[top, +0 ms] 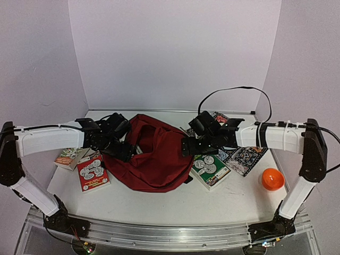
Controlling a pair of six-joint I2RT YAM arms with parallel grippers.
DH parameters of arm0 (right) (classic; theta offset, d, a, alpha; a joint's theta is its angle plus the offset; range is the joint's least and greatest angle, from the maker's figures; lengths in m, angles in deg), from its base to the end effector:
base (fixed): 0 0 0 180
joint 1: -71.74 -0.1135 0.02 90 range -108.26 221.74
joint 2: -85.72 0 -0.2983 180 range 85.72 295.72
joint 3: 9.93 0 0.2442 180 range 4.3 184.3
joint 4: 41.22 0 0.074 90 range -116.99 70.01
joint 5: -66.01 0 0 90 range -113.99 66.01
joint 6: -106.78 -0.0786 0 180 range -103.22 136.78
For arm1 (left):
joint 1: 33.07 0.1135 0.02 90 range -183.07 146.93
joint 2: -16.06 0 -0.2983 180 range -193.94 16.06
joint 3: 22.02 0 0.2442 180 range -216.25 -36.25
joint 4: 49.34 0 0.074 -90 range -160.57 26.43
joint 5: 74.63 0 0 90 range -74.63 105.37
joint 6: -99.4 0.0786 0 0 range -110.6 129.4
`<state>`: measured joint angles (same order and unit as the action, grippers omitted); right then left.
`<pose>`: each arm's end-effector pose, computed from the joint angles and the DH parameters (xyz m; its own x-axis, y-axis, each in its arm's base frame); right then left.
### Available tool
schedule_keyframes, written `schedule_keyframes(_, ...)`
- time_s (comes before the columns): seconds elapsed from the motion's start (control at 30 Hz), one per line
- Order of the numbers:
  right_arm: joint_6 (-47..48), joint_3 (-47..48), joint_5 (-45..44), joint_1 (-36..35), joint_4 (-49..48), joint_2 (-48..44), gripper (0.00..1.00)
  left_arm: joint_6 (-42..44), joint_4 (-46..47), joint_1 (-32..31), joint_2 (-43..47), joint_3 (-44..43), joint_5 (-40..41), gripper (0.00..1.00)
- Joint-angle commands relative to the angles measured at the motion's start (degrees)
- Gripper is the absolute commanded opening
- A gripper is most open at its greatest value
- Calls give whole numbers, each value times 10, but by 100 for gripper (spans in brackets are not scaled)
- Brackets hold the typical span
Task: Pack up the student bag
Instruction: Pick up the student bag from the center of the board.
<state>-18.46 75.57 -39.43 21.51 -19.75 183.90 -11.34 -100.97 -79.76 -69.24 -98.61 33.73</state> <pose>0.2877 0.3130 0.2711 -0.6395 0.1011 -0.7621 -0.2828 0.8909 0.3554 0.2310 -0.2089 0.2447 -0.7641 0.3206 -0.5597 0.3348 0.9388 0.0807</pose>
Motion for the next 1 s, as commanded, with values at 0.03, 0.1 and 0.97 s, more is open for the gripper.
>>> schedule_keyframes(0.03, -21, 16, 36, 4, 2, 22, 98, -11, 68, 7, 48, 53, -59, 70)
schedule_keyframes(0.1, -25, 13, 48, 4, -7, 29, 98, -12, 79, 10, 43, 70, -75, 70)
schedule_keyframes(0.97, -16, 38, 141, 6, 33, -96, 3, -59, 92, 42, 103, 102, -92, 71)
